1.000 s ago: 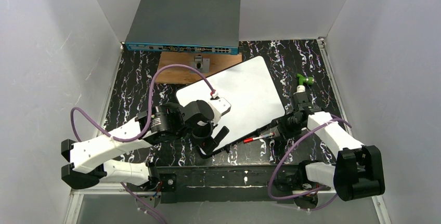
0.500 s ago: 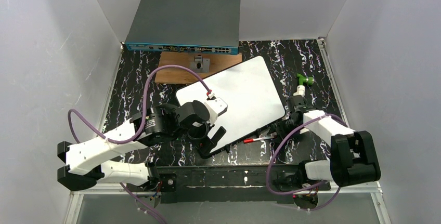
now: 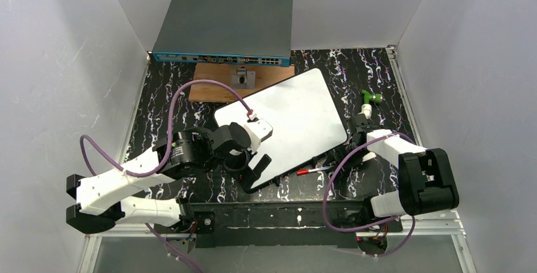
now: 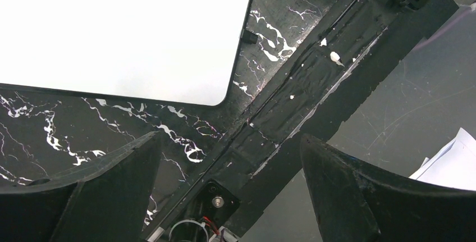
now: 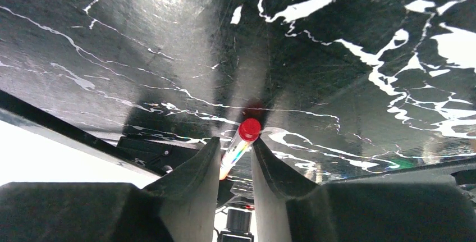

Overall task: Write a sentence on the whiteboard
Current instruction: Pick up the whiteboard marker from the center of the board.

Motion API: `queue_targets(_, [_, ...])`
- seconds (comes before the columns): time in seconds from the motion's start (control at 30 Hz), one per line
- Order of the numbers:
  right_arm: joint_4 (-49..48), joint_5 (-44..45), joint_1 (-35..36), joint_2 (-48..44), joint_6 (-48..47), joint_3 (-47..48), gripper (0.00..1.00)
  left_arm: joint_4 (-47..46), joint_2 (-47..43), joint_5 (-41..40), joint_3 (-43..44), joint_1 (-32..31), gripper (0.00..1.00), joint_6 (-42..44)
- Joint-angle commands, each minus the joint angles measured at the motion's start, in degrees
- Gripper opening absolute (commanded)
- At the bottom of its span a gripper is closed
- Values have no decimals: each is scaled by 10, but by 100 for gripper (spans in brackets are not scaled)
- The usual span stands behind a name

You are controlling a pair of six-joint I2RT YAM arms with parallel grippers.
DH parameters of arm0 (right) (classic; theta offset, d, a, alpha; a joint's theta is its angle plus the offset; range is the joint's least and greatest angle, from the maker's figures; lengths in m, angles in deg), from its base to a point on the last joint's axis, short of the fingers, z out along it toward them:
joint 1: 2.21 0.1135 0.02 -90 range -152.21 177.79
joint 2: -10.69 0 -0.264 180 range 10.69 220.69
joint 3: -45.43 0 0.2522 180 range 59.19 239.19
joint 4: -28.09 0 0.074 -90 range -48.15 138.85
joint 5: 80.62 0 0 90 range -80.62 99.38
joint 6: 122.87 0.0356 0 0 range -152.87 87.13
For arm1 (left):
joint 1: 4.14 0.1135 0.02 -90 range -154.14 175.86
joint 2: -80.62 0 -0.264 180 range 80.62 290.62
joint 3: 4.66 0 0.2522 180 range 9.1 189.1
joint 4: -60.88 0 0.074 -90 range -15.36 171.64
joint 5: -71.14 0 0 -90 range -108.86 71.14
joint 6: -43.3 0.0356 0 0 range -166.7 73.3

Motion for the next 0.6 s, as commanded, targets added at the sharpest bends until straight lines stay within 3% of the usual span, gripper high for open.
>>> queue_targets(0.0, [-11,66,2,30,-16,-14,33,13,0,-6,-1,-3,92,-3])
queue_targets(0.33, [19,68,2,49,-37,-4,19,10,9,-5,7,-3,92,-1])
queue_targets(0.47, [16,64,2,32,-39,-11,4,-2,20,4,6,-3,92,5])
queue_targets(0.57, [31,68,2,18,-54,0,1,-7,35,10,15,-3,92,7])
